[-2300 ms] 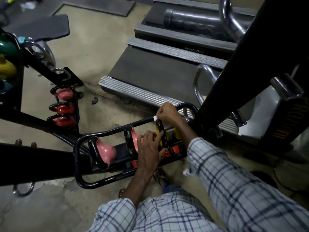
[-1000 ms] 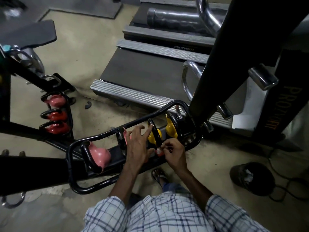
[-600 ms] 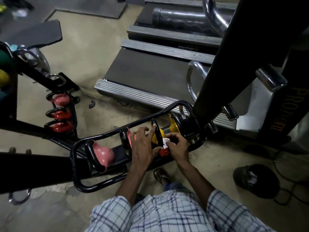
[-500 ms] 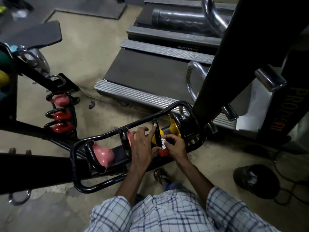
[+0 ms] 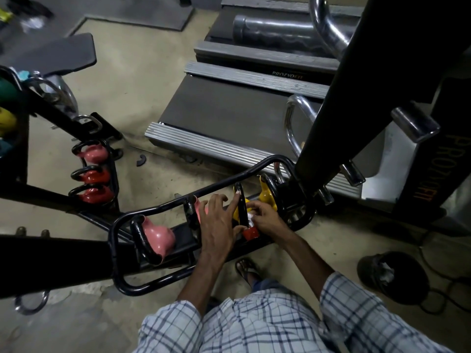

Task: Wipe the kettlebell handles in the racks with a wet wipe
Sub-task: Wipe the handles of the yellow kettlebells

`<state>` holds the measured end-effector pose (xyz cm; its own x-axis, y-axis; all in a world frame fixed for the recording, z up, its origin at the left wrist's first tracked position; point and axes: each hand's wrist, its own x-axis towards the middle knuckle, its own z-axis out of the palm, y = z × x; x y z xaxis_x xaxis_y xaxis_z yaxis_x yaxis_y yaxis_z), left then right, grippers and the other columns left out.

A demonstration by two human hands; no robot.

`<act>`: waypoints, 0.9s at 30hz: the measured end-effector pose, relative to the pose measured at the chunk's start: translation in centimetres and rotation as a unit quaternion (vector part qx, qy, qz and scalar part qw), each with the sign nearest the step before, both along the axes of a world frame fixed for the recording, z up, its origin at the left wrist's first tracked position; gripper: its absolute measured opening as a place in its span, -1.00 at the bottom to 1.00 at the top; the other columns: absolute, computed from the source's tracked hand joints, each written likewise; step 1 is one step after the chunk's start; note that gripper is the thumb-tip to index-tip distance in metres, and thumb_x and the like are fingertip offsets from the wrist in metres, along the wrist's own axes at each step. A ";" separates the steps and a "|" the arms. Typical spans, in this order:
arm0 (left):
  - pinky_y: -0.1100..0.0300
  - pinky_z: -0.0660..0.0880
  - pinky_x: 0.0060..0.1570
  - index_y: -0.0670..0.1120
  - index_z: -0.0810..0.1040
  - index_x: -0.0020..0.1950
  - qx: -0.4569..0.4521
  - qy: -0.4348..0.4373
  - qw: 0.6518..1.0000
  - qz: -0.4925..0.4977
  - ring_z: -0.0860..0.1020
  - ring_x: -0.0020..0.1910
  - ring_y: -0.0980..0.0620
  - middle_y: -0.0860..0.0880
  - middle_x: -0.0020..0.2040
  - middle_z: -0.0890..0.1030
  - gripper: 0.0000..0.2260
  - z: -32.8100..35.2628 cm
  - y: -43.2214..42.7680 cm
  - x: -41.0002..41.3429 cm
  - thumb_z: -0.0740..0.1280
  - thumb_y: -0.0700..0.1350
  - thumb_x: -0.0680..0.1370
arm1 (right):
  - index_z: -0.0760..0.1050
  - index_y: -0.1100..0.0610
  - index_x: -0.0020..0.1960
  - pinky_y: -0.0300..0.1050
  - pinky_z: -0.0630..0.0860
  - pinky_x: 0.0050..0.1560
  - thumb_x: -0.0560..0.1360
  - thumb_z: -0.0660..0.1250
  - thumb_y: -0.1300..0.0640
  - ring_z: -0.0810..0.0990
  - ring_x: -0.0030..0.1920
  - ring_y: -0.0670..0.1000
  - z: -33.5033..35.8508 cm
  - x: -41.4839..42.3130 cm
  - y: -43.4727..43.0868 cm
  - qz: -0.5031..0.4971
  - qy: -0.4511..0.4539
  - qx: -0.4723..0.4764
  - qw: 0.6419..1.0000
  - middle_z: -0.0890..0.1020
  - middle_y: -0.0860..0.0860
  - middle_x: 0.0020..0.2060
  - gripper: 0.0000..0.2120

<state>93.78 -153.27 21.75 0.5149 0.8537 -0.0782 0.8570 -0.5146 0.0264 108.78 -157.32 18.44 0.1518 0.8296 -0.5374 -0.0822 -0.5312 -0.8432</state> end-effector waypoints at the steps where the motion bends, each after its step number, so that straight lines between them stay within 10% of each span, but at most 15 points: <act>1: -0.18 0.18 0.44 0.11 0.28 0.57 0.000 0.004 1.000 0.002 0.40 0.33 -0.07 -0.09 0.31 0.46 -0.12 0.1 0.0 0.1 0.52 0.29 0.32 | 0.52 0.33 0.21 -0.36 0.52 -0.38 0.61 0.26 0.37 0.60 -0.32 -0.13 0.4 0.2 0.8 0.001 0.016 -0.033 0.999 0.62 0.15 -0.18 -0.81; 7: -0.18 0.12 0.47 0.15 0.15 0.61 -0.018 0.019 1.000 0.009 0.33 0.41 -0.06 -0.07 0.37 0.40 -0.12 0.2 -0.1 0.1 0.45 0.32 0.39 | 0.51 0.29 0.28 -0.20 0.52 -0.25 0.55 0.12 0.50 0.57 -0.23 -0.05 1.5 1.0 4.1 -0.050 0.068 -0.090 0.992 0.62 0.18 -0.06 -0.62; 16: -0.17 0.14 0.45 0.14 0.23 0.58 -0.002 0.015 1.000 -0.002 0.36 0.38 -0.08 -0.08 0.34 0.44 -0.13 0.0 0.0 0.0 0.48 0.33 0.35 | 0.48 0.16 0.28 -0.15 0.60 0.04 0.54 0.23 0.36 0.65 0.00 -0.04 -1.6 -0.6 -0.4 0.040 -0.171 0.056 0.983 0.66 0.04 -0.01 -0.67; 22: -0.20 0.20 0.42 0.13 0.26 0.58 -0.014 -0.001 1.000 -0.002 0.39 0.36 -0.09 -0.09 0.31 0.45 -0.12 0.1 0.1 0.0 0.51 0.30 0.33 | 0.55 0.17 -0.01 -0.24 0.47 -0.43 0.55 0.26 0.40 0.53 -0.42 -0.06 0.7 -0.4 4.2 -0.093 0.096 -0.122 0.983 0.58 0.08 -0.32 -0.82; 27: -0.20 0.23 0.41 0.12 0.23 0.59 -0.019 -0.001 1.000 0.000 0.38 0.37 -0.11 -0.10 0.30 0.45 -0.13 0.1 -0.2 0.0 0.49 0.29 0.36 | 0.54 0.16 -0.24 -0.14 0.44 -0.30 0.52 0.28 0.32 0.49 -0.38 0.00 0.1 -0.1 6.2 -0.180 0.210 -0.199 0.940 0.53 0.07 -0.38 -0.81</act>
